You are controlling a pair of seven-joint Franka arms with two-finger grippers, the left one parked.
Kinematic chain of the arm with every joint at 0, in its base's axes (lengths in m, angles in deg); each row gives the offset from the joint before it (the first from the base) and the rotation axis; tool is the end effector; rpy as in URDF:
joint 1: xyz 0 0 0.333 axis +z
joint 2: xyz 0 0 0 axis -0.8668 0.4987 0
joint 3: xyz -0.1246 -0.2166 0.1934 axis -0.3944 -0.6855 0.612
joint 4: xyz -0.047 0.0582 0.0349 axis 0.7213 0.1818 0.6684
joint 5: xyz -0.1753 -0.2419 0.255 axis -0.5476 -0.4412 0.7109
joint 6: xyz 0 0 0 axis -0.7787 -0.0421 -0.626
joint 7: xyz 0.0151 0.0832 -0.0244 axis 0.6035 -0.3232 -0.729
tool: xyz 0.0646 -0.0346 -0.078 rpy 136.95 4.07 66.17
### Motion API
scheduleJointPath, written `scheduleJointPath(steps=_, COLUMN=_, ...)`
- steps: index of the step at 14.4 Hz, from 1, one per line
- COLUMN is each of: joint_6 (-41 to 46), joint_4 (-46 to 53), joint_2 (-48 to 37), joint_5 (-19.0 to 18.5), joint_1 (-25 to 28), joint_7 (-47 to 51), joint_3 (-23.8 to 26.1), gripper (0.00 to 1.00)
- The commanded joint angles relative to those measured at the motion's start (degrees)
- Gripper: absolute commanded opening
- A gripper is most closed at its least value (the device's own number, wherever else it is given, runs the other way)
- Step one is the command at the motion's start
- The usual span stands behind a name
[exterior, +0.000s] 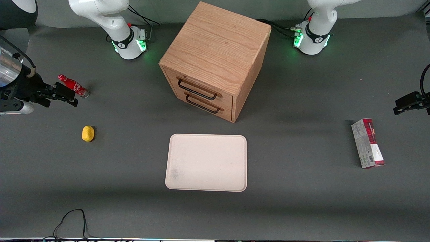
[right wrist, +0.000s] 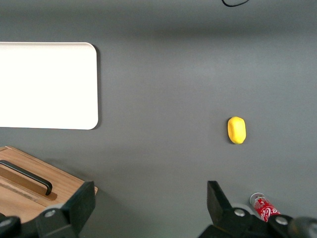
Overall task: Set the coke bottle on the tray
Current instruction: 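Move the right gripper down over the red Coca-Cola bottle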
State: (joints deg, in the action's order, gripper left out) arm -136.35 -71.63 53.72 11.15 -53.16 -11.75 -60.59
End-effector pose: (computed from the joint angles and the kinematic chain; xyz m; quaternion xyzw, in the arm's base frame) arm 0.5630 0.0439 0.6191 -0.9996 0.0190 -0.0040 0.0186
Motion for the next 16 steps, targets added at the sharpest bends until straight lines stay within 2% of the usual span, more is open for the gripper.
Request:
scheduleJointPath(steps=1, joint_6=1.1, joint_4=0.93, joint_2=0.48, joint_5=0.83, joint_1=-0.6, joint_7=1.21, joint_3=0.7, gripper=1.0)
scheduleJointPath(steps=6, joint_6=3.64, joint_4=0.32, joint_2=-0.13, joint_5=0.48, joint_1=-0.77, joint_7=0.33, joint_3=0.09, gripper=1.0)
scheduleJointPath(steps=8, joint_6=4.44, joint_4=-1.43, joint_2=-1.62, joint_5=-1.27, joint_1=-0.78, joint_7=-0.37, joint_3=-1.23, gripper=1.0)
scheduleJointPath(steps=10, joint_6=4.35, joint_4=-5.55, joint_2=-4.42, joint_5=-3.9, joint_1=-0.78, joint_7=-2.3, joint_3=-2.1, gripper=1.0)
scheduleJointPath(steps=14, joint_6=0.59, joint_4=-16.53, joint_2=-10.4, joint_5=-5.76, joint_1=-0.78, joint_7=-9.58, joint_3=-8.86, gripper=1.0)
scheduleJointPath(steps=16, joint_6=-2.75, joint_4=-23.82, joint_2=-14.7, joint_5=-9.0, joint_1=-0.78, joint_7=-11.01, joint_3=-10.1, gripper=1.0)
